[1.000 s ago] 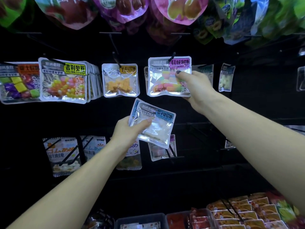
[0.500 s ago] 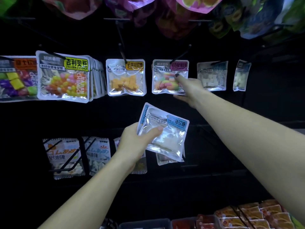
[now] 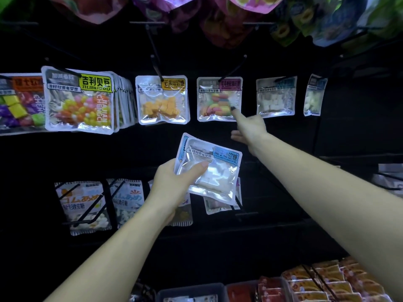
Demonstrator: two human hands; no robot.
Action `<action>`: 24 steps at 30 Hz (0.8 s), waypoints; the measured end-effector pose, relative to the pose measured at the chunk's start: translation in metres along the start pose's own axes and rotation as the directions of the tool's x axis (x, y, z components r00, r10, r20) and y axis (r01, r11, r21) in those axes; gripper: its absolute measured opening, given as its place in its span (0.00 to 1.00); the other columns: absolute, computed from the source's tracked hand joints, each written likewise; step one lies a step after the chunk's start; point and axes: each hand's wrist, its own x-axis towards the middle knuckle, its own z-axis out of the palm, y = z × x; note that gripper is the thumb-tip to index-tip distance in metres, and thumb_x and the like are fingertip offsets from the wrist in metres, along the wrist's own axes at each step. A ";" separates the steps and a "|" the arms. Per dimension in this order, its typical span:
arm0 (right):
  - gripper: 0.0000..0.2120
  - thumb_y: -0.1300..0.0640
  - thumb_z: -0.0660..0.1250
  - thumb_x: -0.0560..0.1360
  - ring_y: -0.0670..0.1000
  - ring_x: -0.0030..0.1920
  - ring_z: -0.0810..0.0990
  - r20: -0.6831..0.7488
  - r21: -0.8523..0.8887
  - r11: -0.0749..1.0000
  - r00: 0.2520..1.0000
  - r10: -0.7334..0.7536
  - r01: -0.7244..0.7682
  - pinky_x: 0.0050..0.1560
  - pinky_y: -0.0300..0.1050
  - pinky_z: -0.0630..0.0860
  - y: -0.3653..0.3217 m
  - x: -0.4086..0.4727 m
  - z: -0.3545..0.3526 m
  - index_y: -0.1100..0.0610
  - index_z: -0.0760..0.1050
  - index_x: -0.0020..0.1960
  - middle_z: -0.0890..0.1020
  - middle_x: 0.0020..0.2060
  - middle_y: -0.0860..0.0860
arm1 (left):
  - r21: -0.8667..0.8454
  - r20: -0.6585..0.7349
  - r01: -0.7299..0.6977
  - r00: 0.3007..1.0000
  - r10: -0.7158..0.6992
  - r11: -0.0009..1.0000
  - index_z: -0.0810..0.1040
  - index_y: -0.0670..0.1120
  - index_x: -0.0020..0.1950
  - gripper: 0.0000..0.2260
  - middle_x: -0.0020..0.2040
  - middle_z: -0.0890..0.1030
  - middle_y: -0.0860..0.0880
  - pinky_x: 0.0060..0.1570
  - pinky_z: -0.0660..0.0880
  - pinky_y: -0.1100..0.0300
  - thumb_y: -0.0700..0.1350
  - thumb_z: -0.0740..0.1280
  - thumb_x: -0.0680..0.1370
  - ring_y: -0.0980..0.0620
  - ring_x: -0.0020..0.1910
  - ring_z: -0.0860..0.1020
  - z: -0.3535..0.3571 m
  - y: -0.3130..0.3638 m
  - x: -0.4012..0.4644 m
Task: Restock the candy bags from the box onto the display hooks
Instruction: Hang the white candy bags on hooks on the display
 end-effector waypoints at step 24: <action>0.13 0.61 0.72 0.79 0.57 0.56 0.87 0.347 0.126 0.990 0.938 0.011 -0.058 0.52 0.50 0.86 0.004 -0.148 -0.139 0.64 0.78 0.62 0.86 0.58 0.58 | -0.218 0.131 0.206 0.975 -0.181 0.954 0.84 0.49 0.59 0.10 0.51 0.88 0.47 0.44 0.80 0.56 0.52 0.69 0.82 0.51 0.43 0.86 0.081 0.049 -0.015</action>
